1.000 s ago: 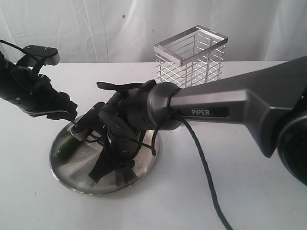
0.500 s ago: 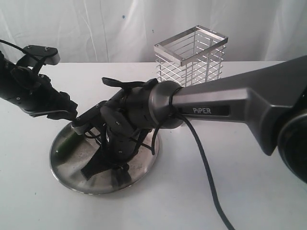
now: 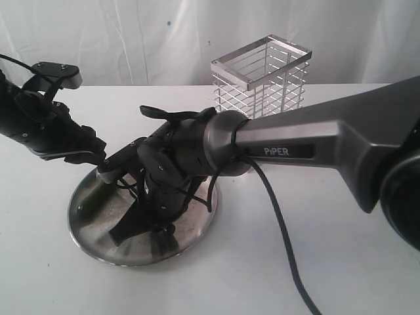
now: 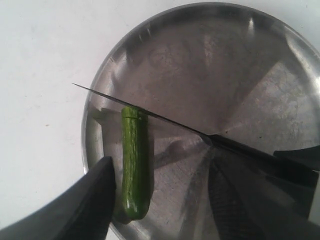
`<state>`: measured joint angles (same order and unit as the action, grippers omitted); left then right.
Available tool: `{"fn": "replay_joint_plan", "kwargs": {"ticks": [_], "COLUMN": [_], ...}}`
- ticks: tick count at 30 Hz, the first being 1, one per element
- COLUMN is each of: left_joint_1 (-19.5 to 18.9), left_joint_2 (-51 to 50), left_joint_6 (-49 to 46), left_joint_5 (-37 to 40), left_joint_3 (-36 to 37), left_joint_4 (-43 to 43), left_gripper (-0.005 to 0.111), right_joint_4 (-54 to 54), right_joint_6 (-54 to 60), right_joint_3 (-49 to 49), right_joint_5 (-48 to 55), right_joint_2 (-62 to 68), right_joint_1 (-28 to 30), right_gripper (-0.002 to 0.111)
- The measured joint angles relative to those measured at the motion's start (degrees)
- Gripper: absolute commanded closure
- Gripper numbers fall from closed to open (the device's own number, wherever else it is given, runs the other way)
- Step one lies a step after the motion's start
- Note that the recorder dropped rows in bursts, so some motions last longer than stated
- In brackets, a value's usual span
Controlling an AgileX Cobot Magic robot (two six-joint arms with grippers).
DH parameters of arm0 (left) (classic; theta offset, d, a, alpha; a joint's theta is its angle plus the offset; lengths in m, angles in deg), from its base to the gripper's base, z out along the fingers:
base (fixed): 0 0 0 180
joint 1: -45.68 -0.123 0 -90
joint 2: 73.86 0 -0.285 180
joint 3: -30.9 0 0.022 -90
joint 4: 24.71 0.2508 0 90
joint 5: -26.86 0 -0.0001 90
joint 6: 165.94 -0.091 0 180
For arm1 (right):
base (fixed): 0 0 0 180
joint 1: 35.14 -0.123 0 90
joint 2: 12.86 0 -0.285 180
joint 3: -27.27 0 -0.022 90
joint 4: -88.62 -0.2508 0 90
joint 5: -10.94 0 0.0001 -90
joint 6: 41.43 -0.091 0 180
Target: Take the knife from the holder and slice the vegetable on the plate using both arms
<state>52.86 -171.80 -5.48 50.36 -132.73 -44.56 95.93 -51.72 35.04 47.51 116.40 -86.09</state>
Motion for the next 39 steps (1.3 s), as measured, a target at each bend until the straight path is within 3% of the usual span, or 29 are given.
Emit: {"fn": "replay_joint_plan", "kwargs": {"ticks": [39], "left_joint_1": [0.0], "left_joint_2": [0.0], "left_joint_6": [0.0], "left_joint_5": [0.0], "left_joint_3": [0.0], "left_joint_4": [-0.2], "left_gripper": [0.048], "right_joint_4": [-2.5], "right_joint_6": [2.4], "right_joint_3": [0.0], "right_joint_5": [3.5], "right_joint_2": [0.0], "right_joint_1": [-0.3], "right_gripper": [0.108]}}
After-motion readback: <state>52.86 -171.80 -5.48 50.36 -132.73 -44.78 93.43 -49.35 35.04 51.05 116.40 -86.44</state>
